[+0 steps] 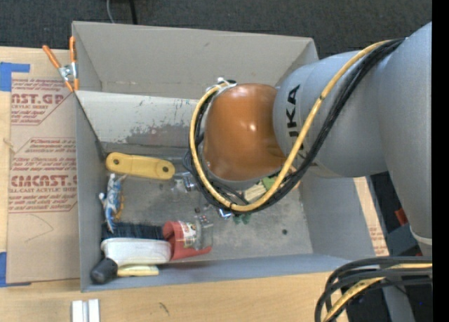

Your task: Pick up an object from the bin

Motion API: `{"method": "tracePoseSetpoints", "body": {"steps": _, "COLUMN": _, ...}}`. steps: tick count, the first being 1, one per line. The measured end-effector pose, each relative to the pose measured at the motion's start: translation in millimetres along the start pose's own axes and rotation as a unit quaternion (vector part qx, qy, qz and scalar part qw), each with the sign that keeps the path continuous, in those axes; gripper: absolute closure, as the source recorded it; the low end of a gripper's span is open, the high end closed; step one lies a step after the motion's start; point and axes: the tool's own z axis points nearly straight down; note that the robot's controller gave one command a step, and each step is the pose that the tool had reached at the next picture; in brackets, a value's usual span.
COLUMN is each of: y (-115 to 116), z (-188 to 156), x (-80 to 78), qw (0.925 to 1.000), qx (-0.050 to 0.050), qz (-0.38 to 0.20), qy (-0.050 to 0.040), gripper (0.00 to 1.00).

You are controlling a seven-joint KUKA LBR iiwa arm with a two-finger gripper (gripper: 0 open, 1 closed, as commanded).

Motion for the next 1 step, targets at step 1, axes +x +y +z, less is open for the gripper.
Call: {"method": "tracePoseSetpoints", "body": {"steps": 1, "y": 27.8, "z": 38.6, "x": -8.6, "qw": 1.0, "qx": 0.0, "qz": 0.007, "qy": -0.0006, "gripper": 0.0}}
